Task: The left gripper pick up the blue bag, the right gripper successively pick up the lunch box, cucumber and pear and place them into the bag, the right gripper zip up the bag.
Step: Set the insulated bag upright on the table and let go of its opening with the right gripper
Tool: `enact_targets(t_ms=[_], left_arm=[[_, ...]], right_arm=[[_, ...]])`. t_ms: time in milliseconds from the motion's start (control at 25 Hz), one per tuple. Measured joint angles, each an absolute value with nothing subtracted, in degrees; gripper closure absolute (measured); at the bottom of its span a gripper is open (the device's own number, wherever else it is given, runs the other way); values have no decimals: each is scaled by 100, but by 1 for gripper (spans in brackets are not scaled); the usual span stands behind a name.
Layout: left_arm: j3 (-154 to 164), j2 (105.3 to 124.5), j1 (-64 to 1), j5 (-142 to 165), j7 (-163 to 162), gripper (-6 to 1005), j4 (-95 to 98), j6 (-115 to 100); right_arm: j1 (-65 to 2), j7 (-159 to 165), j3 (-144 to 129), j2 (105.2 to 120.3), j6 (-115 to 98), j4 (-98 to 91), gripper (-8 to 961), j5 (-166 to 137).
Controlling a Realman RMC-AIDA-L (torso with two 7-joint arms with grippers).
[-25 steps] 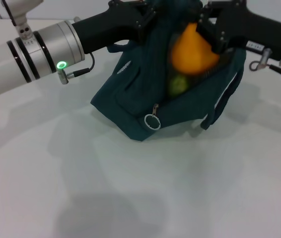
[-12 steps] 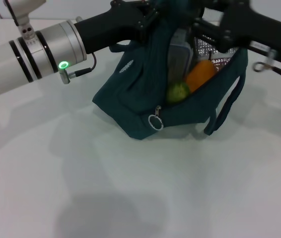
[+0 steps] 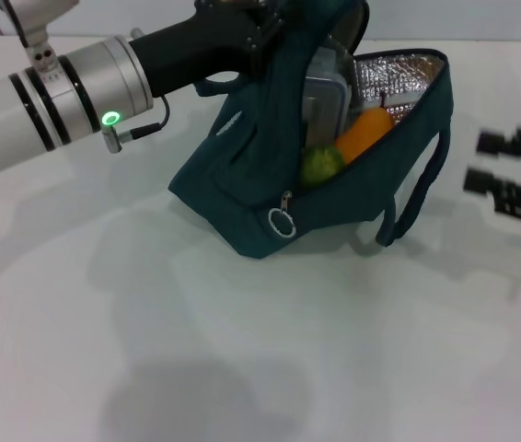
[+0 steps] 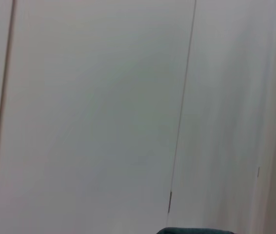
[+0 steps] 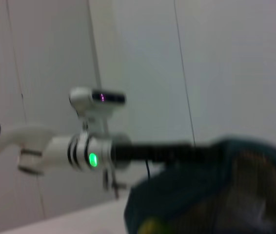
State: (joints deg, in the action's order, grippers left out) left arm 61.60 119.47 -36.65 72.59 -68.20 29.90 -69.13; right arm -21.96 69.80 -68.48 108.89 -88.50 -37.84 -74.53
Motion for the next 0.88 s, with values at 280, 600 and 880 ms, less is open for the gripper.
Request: enact_targets(t_ms=[280, 600, 880], left_arm=[[6189, 11955, -3740, 7265, -6785, 879, 2995, -6889], [6184, 11953, -3751, 7282, -6779, 878, 3005, -6890], [6165, 11955, -3699, 7268, -6677, 876, 3008, -6868]], right_arm=[[-2746, 7284, -6871, 11221, -8413, -3275, 458, -8715], [-3340, 7308, -6998, 11560, -7630, -3109, 462, -9199], [-3310, 7169, -6845, 11562, -7636, -3107, 532, -9037]])
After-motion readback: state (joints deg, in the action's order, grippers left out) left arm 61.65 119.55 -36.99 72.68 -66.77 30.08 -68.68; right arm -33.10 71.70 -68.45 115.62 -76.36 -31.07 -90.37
